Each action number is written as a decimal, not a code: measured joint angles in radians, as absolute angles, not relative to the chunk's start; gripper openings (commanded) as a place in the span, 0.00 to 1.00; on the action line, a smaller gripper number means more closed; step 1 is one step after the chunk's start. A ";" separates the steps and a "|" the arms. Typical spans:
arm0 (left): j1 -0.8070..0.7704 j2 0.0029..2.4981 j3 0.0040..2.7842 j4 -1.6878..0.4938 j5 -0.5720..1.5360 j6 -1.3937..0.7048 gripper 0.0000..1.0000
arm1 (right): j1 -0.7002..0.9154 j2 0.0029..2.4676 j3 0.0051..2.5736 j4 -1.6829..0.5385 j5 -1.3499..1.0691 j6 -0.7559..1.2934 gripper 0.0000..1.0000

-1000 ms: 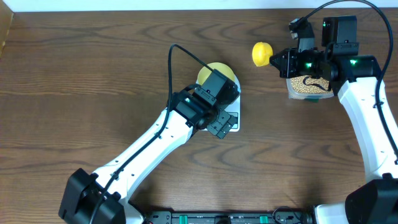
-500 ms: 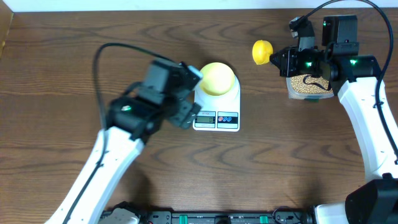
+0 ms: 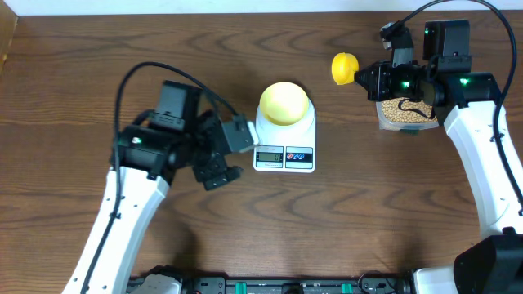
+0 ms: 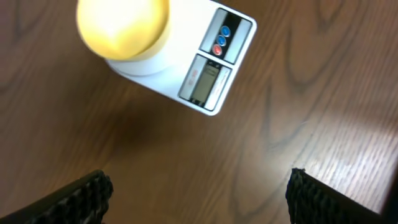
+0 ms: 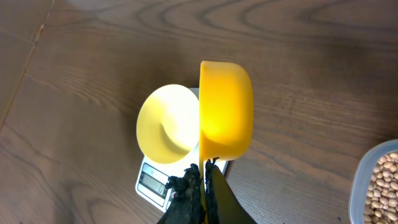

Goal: Scoop item into bowl and weigh 50g on scale
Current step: 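Withdraw the left gripper back to the left side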

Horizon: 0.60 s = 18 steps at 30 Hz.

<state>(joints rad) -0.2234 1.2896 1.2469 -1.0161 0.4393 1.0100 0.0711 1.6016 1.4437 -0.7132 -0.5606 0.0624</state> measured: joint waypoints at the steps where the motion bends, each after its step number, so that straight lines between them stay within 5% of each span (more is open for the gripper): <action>1: -0.201 1.290 1.245 -1.009 0.460 1.021 0.92 | 0.071 1.602 1.444 -0.714 -0.561 0.062 0.01; 7: -0.069 1.290 1.239 -0.963 0.584 1.056 0.92 | 0.071 1.602 1.444 -0.710 -0.561 0.062 0.01; 18: -0.055 1.290 1.238 -0.857 0.626 0.955 0.92 | 0.071 1.602 1.444 -0.706 -0.561 0.062 0.01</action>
